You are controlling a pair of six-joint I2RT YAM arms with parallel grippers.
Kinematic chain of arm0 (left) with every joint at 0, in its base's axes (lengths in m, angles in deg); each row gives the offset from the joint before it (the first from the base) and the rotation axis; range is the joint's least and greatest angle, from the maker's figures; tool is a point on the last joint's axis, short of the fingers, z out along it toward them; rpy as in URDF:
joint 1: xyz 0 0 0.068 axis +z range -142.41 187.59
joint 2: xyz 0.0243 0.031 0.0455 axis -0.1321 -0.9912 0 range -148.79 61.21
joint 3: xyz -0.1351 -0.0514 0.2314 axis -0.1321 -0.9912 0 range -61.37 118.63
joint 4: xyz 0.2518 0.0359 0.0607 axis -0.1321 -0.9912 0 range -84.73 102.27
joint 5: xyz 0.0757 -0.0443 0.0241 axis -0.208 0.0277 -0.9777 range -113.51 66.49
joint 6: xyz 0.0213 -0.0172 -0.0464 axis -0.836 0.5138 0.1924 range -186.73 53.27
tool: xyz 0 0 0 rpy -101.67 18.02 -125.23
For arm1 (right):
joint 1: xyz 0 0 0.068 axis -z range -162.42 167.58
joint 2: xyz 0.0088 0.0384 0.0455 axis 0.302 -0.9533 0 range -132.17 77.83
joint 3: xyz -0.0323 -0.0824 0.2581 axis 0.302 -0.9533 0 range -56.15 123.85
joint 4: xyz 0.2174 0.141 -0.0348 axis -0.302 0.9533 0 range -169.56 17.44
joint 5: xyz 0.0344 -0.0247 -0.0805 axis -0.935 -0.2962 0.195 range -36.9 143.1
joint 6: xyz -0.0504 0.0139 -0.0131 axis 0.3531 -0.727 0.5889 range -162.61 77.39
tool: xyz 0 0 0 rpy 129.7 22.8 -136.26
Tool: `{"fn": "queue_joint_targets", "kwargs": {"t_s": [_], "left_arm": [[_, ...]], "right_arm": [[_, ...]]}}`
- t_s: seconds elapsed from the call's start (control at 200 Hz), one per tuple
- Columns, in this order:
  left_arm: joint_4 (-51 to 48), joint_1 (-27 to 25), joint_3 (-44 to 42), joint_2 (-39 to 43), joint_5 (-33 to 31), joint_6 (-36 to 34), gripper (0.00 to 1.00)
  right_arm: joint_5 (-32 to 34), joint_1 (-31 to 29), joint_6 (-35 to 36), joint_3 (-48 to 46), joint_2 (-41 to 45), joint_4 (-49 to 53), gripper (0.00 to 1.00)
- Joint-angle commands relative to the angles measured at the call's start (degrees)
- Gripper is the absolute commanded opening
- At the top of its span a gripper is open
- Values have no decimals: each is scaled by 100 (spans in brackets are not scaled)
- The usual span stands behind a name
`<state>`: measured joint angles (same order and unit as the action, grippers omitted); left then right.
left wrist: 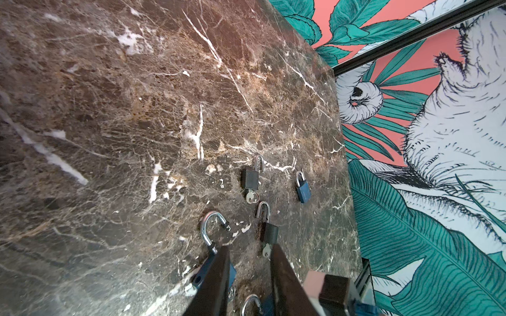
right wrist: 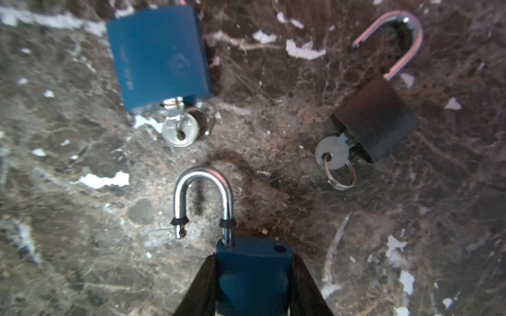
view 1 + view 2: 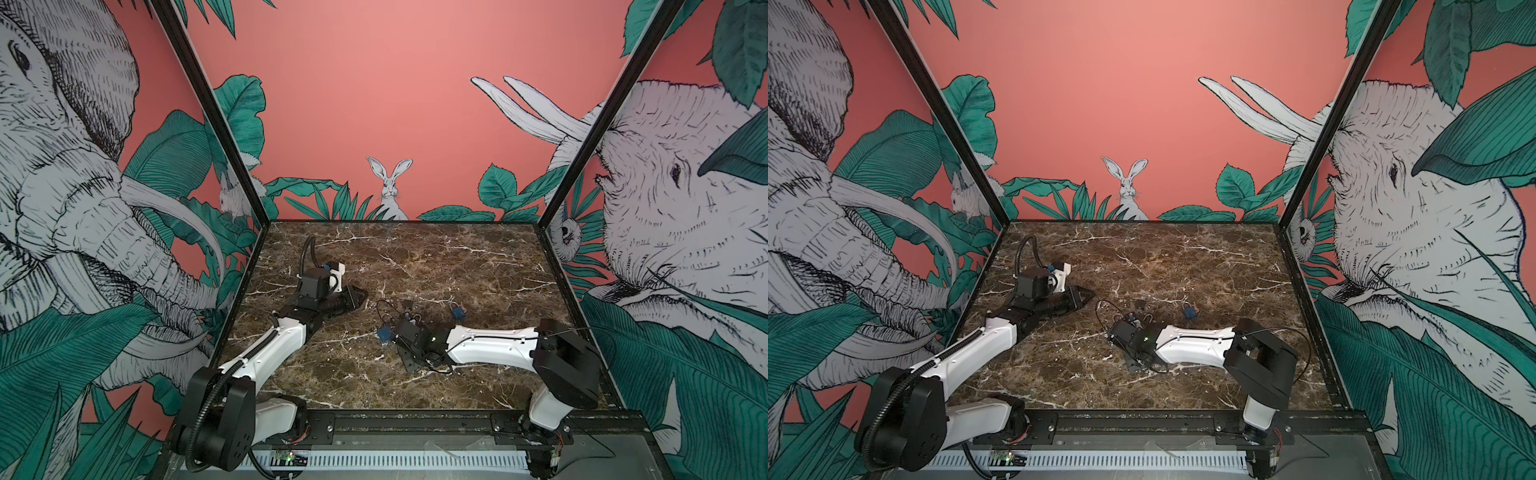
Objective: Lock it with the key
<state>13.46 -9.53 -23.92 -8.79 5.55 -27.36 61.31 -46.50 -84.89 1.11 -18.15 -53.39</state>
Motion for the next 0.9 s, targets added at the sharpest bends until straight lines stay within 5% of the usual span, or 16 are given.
{"fn": "queue_joint_targets", "kwargs": {"t_s": [0.0,0.325,0.895], "left_arm": [[-49,47,-27,214,195,-135,29],[432,-47,-4,185,1080,-62,29],[1768,-1226,472,-564,1753,281,39]], "right_arm": [[-107,182,132,-55,525,-124,17],[-404,814,597,-145,1436,-61,16],[-1158,1501,809,-237,2368,-90,17]]}}
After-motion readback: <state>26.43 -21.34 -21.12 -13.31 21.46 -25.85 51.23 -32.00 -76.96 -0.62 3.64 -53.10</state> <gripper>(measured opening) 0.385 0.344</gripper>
